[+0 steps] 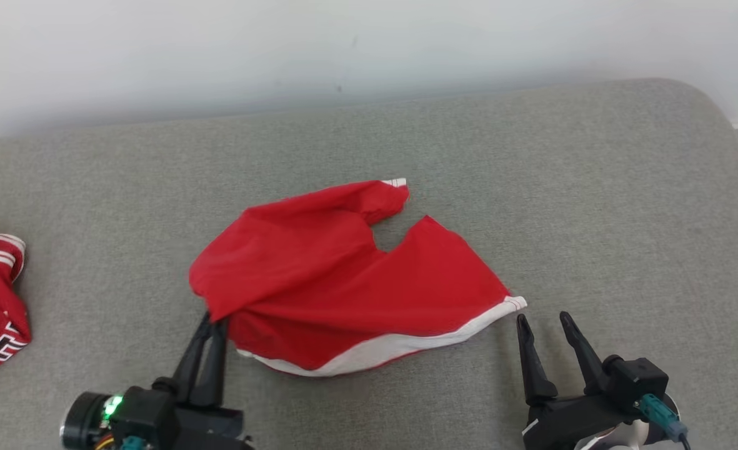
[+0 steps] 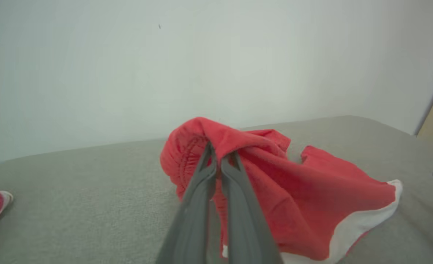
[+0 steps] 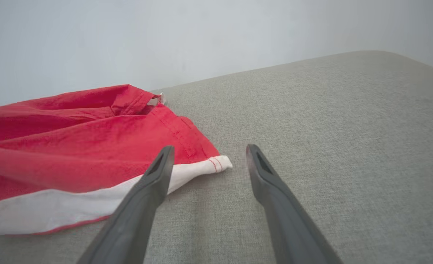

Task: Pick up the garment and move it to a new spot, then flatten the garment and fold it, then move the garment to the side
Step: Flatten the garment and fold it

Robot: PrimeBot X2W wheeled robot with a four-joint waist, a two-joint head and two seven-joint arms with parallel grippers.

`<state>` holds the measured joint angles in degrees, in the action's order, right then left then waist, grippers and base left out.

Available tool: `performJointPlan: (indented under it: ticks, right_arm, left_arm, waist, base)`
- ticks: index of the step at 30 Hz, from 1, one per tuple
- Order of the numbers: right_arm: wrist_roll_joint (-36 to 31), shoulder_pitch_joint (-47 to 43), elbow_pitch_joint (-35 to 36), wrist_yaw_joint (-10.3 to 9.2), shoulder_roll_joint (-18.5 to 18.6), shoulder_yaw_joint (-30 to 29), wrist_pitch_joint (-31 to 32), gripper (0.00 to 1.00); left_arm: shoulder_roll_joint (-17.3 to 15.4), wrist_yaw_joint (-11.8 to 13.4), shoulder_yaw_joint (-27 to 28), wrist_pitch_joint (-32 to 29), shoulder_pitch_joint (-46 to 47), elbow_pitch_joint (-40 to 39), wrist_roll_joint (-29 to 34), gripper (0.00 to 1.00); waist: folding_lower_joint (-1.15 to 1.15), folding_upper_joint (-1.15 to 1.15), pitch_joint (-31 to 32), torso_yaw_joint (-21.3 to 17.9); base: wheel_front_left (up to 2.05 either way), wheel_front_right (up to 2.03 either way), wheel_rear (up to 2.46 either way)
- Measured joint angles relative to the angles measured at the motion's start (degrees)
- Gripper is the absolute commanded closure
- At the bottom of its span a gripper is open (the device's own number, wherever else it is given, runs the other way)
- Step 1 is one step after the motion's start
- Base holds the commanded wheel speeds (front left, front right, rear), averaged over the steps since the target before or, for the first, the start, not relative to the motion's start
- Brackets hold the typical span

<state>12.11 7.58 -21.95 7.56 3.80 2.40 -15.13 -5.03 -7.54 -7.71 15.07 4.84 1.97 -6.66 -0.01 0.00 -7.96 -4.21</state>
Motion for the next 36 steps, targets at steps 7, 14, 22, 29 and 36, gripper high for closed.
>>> performJointPlan:
  ticks: [7, 14, 22, 29, 36]
  right_arm:
    - [0.4, 1.0, 0.3, 0.00, -0.3, 1.4, 0.0, 0.00]
    - [0.4, 2.1, 0.7, 0.00, 1.2, 0.9, 0.0, 0.00]
    - [0.7, 3.0, 1.6, 0.00, 1.5, 1.2, 0.0, 0.00]
    - [1.1, 3.3, 1.6, 0.00, 1.9, 1.7, 0.0, 0.00]
    - [1.1, 4.1, -0.3, 0.00, 2.5, 1.4, 0.0, 0.00]
  left_arm:
    - [0.1, 1.6, 3.7, 0.0, 4.4, 13.6, 3.2, 1.00]
    - [0.7, 5.9, 4.4, 0.0, 13.4, 27.7, 5.2, 0.22]
    - [1.2, 8.2, 5.3, 0.0, 17.3, 33.6, 4.5, 0.00]
    - [1.7, 7.7, 4.5, 0.0, 14.6, 26.5, 3.7, 0.00]
    - [1.9, 7.0, 3.4, 0.0, 10.3, 20.3, 3.3, 0.00]
  waist:
    - [0.00, 0.00, -1.4, 0.1]
    - [0.01, 0.01, -4.6, -3.6]
    - [0.01, 0.01, -6.9, -4.9]
    - [0.01, 0.00, -6.7, -1.6]
    - [0.01, 0.00, -6.1, 2.2]
  base:
    - [0.00, 0.00, 0.00]
    - [0.00, 0.00, 0.00]
    - [0.00, 0.00, 0.00]
    - [0.00, 0.00, 0.00]
    - [0.00, 0.00, 0.00]
